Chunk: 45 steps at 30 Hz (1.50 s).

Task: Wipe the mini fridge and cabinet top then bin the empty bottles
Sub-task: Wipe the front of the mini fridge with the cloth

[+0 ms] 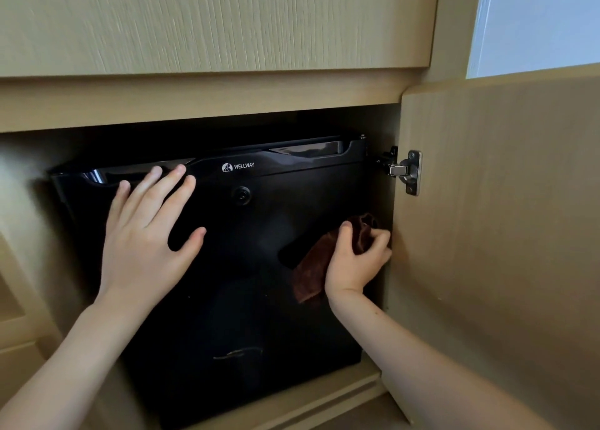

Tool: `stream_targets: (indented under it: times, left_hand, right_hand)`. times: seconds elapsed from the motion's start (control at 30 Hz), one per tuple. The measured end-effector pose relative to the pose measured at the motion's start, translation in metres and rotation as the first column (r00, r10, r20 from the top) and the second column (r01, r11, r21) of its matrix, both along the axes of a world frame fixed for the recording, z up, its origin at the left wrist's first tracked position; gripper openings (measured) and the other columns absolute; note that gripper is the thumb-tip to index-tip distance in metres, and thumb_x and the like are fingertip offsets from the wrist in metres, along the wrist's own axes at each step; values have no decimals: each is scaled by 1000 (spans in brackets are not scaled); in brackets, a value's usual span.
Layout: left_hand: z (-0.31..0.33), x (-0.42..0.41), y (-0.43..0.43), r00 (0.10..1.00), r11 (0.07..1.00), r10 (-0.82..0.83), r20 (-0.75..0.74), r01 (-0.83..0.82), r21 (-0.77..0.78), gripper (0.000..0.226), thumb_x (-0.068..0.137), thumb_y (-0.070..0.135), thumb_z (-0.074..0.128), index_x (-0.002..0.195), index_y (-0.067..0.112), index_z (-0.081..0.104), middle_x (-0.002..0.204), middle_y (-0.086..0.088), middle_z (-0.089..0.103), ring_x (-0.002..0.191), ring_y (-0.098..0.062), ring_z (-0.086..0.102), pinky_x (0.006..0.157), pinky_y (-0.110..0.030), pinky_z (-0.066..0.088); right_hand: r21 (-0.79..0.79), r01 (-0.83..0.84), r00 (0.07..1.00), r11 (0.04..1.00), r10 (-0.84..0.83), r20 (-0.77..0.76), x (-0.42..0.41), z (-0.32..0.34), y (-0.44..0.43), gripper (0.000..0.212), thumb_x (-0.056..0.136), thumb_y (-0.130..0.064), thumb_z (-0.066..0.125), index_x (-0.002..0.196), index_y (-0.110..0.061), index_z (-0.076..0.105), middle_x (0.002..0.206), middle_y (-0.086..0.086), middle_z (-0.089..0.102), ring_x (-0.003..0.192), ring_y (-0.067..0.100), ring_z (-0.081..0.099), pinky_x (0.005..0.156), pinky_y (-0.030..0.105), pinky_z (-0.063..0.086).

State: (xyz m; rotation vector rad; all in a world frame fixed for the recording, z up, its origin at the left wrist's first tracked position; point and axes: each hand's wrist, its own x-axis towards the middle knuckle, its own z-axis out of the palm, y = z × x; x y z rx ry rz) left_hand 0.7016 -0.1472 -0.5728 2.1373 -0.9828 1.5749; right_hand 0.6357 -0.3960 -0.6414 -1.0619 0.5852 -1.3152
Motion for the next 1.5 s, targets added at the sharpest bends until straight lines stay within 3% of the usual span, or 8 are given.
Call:
stream_targets:
  times: [0.13, 0.27, 0.5, 0.8, 0.97, 1.13, 1.3, 1.5]
  left_hand:
    - [0, 0, 0, 1000, 1000, -4, -5, 4, 2, 65, 85, 31, 63, 146, 15, 50, 156, -1, 42, 150, -19, 29, 125, -44, 12]
    - [-1, 2, 1, 1000, 1000, -11, 2, 11, 1, 65, 85, 32, 63, 146, 15, 49, 157, 0, 42, 150, -18, 28, 125, -43, 11]
    - [-2, 1, -1, 1000, 1000, -18, -7, 18, -19, 64, 85, 29, 65, 145, 14, 50, 156, -1, 43, 150, -18, 28, 125, -43, 11]
    - [-3, -2, -1, 1000, 1000, -18, -19, 18, -19, 65, 86, 29, 64, 147, 14, 49, 157, -1, 41, 152, -13, 22, 126, -42, 9]
    - [-3, -2, -1, 1000, 1000, -14, -24, 13, -13, 65, 86, 29, 65, 147, 15, 48, 158, 1, 40, 152, -15, 23, 126, -44, 10]
    - [-4, -1, -3, 1000, 999, -23, -17, 23, -28, 65, 85, 26, 66, 147, 14, 48, 157, -1, 41, 151, -18, 26, 126, -43, 8]
    - [-5, 1, -3, 1000, 999, -22, -12, 21, -27, 65, 85, 26, 65, 147, 13, 48, 157, 0, 41, 151, -19, 26, 126, -43, 7]
    - [-5, 0, -4, 1000, 999, -24, -2, 24, -27, 65, 86, 27, 65, 147, 14, 48, 157, 1, 41, 151, -18, 26, 126, -45, 10]
  right_hand:
    - [-80, 9, 998, 997, -4, 62, 2, 25, -3, 25, 86, -29, 75, 91, -23, 51, 106, -4, 43, 92, 3, 54, 75, 5, 42]
    - [-205, 35, 993, 978, -10, 121, 6, 43, -7, 26, 84, -31, 76, 89, -33, 50, 108, -2, 47, 94, 6, 55, 74, 0, 41]
    - [-334, 14, 999, 942, -25, -30, -5, -12, 6, 32, 80, -29, 77, 97, -27, 50, 104, -11, 42, 99, 18, 54, 91, 29, 49]
    - [-298, 89, 983, 950, -35, 180, 9, 84, 17, 27, 82, -30, 79, 91, -29, 54, 101, -10, 43, 99, 19, 57, 80, 7, 43]
    - [-309, 144, 982, 940, -98, 162, 13, 80, 23, 29, 84, -40, 71, 99, -20, 56, 109, 4, 48, 105, 25, 55, 89, 33, 51]
    - [-346, 174, 975, 922, -111, 193, 12, 80, 24, 41, 78, -40, 55, 108, -10, 57, 108, 9, 52, 99, 19, 50, 81, 10, 38]
    - [-387, 195, 969, 901, -116, 219, 10, 77, 23, 40, 82, -24, 56, 119, -9, 55, 111, 10, 54, 99, 13, 45, 82, 9, 35]
    - [-544, 189, 981, 817, -135, 138, 12, 66, 20, 30, 97, -12, 56, 126, -12, 63, 119, 19, 46, 112, 27, 49, 99, 40, 47]
